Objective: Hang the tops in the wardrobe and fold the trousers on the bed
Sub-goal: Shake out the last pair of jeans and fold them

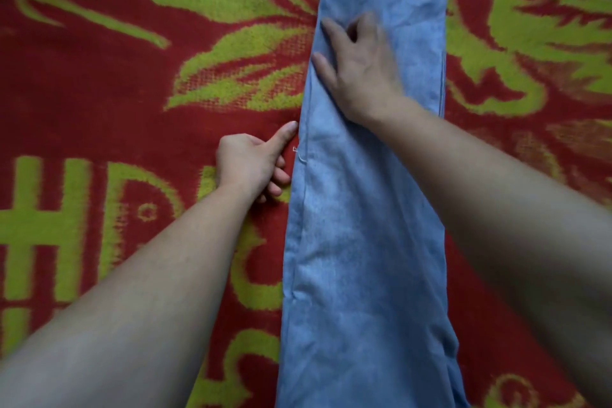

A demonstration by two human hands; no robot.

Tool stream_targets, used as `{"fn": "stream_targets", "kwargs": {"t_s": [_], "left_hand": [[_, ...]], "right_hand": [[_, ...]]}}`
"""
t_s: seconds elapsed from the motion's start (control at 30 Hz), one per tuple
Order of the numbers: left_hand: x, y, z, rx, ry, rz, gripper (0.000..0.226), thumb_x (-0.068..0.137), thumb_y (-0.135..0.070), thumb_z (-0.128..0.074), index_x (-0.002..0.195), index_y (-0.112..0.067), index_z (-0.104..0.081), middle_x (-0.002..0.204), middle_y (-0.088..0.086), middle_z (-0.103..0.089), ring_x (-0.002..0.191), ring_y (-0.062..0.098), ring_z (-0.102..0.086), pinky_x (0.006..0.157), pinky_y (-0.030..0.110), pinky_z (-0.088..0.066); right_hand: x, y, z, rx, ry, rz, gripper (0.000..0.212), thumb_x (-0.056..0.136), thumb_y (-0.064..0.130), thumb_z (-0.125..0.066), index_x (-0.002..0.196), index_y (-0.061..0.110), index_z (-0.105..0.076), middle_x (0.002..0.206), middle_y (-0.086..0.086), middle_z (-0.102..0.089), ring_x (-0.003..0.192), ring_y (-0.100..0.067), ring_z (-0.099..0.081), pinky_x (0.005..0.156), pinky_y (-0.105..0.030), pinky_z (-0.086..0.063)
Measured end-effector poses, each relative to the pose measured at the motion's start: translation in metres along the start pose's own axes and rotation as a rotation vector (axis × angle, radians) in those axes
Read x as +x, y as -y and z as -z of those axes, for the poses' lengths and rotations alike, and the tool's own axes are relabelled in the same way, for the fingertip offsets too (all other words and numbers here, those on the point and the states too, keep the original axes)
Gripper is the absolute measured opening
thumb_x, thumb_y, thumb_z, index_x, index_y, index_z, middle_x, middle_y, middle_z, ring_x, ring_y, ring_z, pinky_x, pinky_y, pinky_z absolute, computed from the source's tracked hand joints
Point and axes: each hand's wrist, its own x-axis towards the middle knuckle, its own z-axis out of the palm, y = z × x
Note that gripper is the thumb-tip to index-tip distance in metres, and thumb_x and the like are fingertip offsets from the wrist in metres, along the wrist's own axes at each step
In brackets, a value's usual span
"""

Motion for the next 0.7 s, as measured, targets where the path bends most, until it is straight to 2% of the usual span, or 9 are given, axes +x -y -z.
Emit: {"fn": "stream_targets", "kwargs": {"t_s": [0.07,0.17,0.27,0.37,0.43,0.53,0.6,0.67,0.7], "left_hand": [[0.001,0.000,-0.001,0.003,-0.006,0.000,0.061,0.079,-0.066,-0.066,0.064,-0.007,-0.061,0.050,0.008,-0.065,0.031,0.016,-0.053,0.031,0.020,-0.035],[0.001,-0.001,-0.001,0.010,-0.013,-0.003,0.060,0.080,-0.066,-0.066,0.065,-0.008,-0.060,0.048,0.006,-0.065,0.031,0.015,-0.053,0.031,0.019,-0.035],[-0.001,-0.001,0.001,0.009,-0.002,-0.010,0.059,0.080,-0.065,-0.066,0.066,-0.008,-0.060,0.047,0.004,-0.064,0.030,0.013,-0.052,0.031,0.018,-0.034],[-0.001,0.002,0.000,0.013,-0.012,-0.049,0.059,0.081,-0.065,-0.065,0.066,-0.008,-0.060,0.047,0.003,-0.064,0.030,0.013,-0.052,0.031,0.018,-0.034],[-0.002,0.004,-0.001,0.021,-0.031,-0.084,0.059,0.083,-0.065,-0.064,0.065,-0.009,-0.060,0.046,0.002,-0.063,0.031,0.012,-0.052,0.031,0.017,-0.034],[-0.005,0.007,-0.006,0.021,-0.074,-0.106,0.060,0.083,-0.066,-0.062,0.061,-0.010,-0.060,0.047,0.002,-0.063,0.036,0.013,-0.057,0.035,0.021,-0.041],[-0.010,0.010,-0.012,0.153,-0.217,-0.127,0.062,0.086,-0.068,-0.055,0.066,-0.011,-0.068,0.060,0.003,-0.070,0.057,0.019,-0.069,0.054,0.030,-0.054],[-0.023,0.014,-0.027,0.373,-0.436,-0.181,0.056,0.095,-0.060,-0.043,0.096,-0.012,-0.071,0.097,0.009,-0.074,0.096,0.029,-0.068,0.079,0.036,-0.051],[-0.038,0.019,-0.036,0.387,-0.507,-0.239,0.049,0.098,-0.053,-0.039,0.112,-0.013,-0.064,0.116,0.011,-0.067,0.111,0.032,-0.060,0.087,0.038,-0.045]], "right_hand": [[0.004,0.003,-0.004,-0.164,0.054,-0.003,0.062,0.102,0.050,-0.032,0.157,0.024,-0.022,0.137,-0.018,-0.040,0.121,-0.036,-0.041,0.100,-0.044,-0.034],[0.009,0.004,-0.001,-0.201,0.117,0.027,0.063,0.103,0.051,-0.027,0.159,0.024,-0.014,0.139,-0.019,-0.037,0.122,-0.037,-0.039,0.102,-0.044,-0.033],[0.009,-0.009,0.008,-0.030,0.118,0.089,0.057,0.106,0.045,-0.026,0.157,0.020,-0.024,0.134,-0.020,-0.041,0.120,-0.035,-0.043,0.104,-0.039,-0.034],[-0.026,-0.020,0.015,0.247,0.008,0.097,0.051,0.105,0.032,-0.031,0.150,0.009,-0.039,0.137,-0.018,-0.049,0.125,-0.029,-0.049,0.106,-0.035,-0.038],[-0.067,-0.026,0.016,0.273,-0.055,0.108,0.048,0.103,0.023,-0.035,0.146,0.005,-0.045,0.147,-0.017,-0.046,0.135,-0.028,-0.046,0.113,-0.036,-0.036],[-0.133,-0.030,0.015,0.211,-0.208,0.108,0.042,0.099,0.015,-0.041,0.137,0.002,-0.056,0.141,-0.019,-0.053,0.133,-0.034,-0.049,0.113,-0.044,-0.037],[-0.169,-0.032,0.015,0.142,-0.255,0.074,0.042,0.099,0.015,-0.043,0.137,0.002,-0.057,0.142,-0.020,-0.053,0.135,-0.036,-0.047,0.114,-0.049,-0.035],[-0.194,-0.033,0.015,0.060,-0.218,0.019,0.045,0.101,0.019,-0.041,0.142,0.004,-0.051,0.150,-0.020,-0.045,0.142,-0.036,-0.038,0.118,-0.050,-0.027],[-0.204,-0.033,0.015,0.024,-0.185,-0.011,0.047,0.102,0.020,-0.039,0.145,0.005,-0.047,0.154,-0.019,-0.039,0.145,-0.036,-0.033,0.119,-0.051,-0.024]]}}
